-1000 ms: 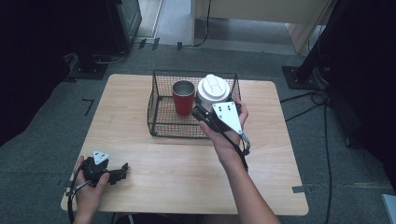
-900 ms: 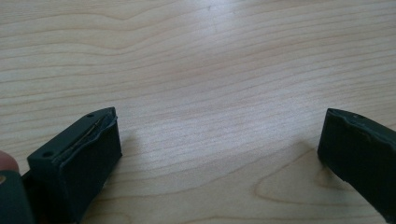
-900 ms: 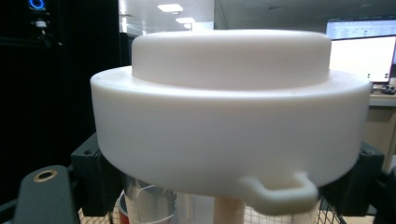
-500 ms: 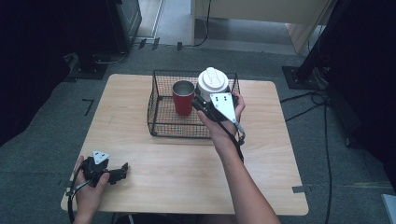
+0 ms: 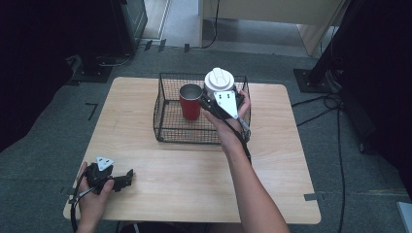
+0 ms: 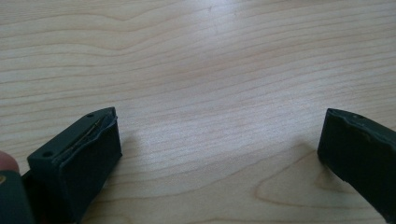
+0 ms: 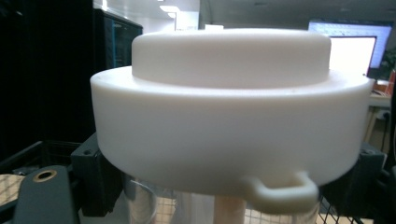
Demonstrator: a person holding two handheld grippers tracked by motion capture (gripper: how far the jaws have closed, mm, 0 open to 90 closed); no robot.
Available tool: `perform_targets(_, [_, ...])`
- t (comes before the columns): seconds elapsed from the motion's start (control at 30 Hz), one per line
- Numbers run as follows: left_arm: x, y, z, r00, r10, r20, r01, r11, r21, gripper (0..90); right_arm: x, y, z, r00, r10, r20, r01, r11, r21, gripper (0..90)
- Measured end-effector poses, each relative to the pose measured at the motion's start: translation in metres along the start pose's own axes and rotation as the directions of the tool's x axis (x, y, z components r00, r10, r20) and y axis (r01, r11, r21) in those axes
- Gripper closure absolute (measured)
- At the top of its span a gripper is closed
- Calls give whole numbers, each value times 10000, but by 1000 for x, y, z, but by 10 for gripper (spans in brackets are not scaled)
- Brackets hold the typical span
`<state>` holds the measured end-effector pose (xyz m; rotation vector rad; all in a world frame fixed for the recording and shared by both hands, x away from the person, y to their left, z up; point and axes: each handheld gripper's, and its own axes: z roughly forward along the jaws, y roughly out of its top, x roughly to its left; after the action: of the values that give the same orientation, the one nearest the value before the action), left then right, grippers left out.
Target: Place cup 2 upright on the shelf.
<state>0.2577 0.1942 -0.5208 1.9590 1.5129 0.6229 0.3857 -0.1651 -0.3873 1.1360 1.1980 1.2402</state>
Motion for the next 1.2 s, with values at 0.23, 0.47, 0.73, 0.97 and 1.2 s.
perform_targets(0.23, [0, 0, 0, 10000, 7, -8, -7, 10000, -3, 0, -3, -15, 22, 9992, 218, 333, -231, 9990, 389, 156])
perform_targets(0.47, [0, 0, 0, 10000, 5, -9, -5, 10000, -5, 0, -4, -22, 30, 9981, 365, 496, -391, 9979, 518, 156])
perform_targets(0.73, [0, 0, 0, 10000, 17, -8, -17, 10000, 8, 0, -9, -36, 43, 9968, 244, 758, -315, 9950, 943, 156])
perform_targets(0.97, [0, 0, 0, 10000, -5, -7, 5, 10000, -4, 0, -10, -50, 54, 9953, 257, 937, -397, 9878, 1507, 156])
perform_targets(1.2, [0, 0, 0, 10000, 1, -3, -1, 10000, 4, 0, -8, -56, 57, 9942, 336, 1018, -521, 9813, 1853, 155])
